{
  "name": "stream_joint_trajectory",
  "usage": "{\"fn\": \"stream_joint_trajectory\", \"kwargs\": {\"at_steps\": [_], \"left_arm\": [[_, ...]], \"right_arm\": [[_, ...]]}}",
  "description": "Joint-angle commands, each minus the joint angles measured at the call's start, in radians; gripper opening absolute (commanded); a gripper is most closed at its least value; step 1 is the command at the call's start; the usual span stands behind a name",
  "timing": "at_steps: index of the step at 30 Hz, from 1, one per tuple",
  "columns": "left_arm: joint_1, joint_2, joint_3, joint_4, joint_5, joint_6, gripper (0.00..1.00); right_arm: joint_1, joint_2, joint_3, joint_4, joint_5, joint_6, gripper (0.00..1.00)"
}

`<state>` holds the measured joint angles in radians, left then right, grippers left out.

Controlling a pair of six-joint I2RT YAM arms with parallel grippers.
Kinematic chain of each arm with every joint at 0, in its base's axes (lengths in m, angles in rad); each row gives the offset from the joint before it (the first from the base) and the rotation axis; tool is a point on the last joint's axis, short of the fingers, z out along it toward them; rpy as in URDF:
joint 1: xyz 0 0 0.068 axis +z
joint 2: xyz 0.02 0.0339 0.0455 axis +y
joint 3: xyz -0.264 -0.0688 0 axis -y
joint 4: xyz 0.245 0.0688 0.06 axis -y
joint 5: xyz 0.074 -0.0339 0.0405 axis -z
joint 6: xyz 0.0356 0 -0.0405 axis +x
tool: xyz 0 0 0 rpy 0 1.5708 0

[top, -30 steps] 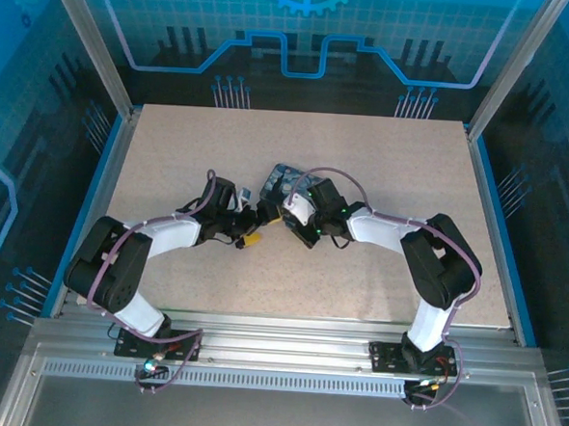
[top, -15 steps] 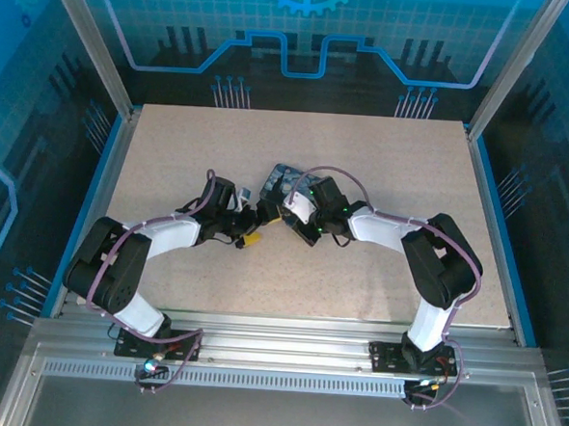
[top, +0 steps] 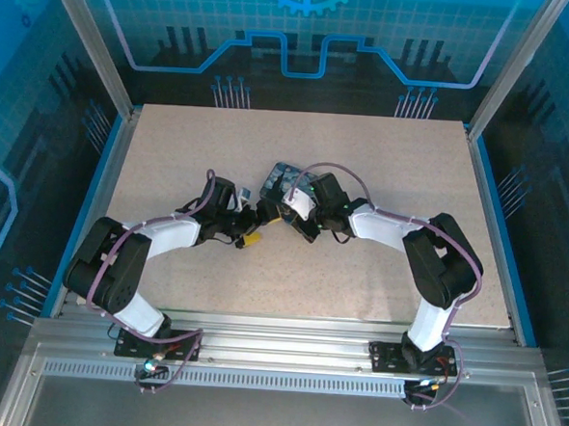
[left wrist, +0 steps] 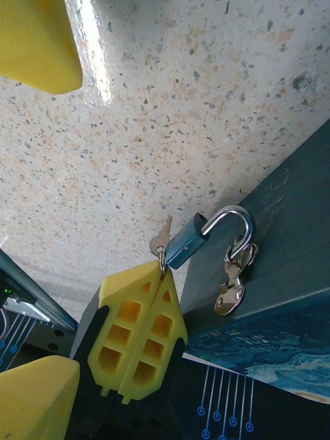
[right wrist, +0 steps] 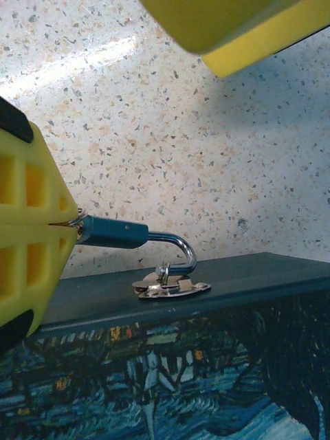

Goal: Unlock the padlock with the key

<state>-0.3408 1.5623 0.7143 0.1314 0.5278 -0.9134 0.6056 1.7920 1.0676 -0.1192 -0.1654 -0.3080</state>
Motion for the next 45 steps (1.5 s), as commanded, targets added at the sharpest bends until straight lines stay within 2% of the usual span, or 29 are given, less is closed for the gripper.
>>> {"fn": "stream_joint_trajectory", "kwargs": {"at_steps": [1,15,24,35,45], "left_arm": [[0.014,-0.019,0.008,-0.027,-0.002,0.015,0.99],[0.016,-0.025,0.011,-0.028,0.0,0.016,0.99],[0.016,-0.023,0.01,-0.024,-0.001,0.009,0.99],[0.017,-0.029,0.012,-0.026,-0.005,0.01,0.99],[0.044,-0.09,-0.02,-0.037,-0.023,0.01,0.99]], "right_arm": [[-0.01,-0.009,0.014,-0.003,-0.02,0.0,0.0],[-0.017,-0.036,-0.021,0.012,-0.014,0.026,0.0],[-0.017,0.039,0.072,-0.013,-0.053,0.044,0.0],[-0.016,0.045,0.082,0.001,-0.08,0.055,0.0],[0.033,0.073,0.106,-0.004,-0.097,0.069,0.0]]}}
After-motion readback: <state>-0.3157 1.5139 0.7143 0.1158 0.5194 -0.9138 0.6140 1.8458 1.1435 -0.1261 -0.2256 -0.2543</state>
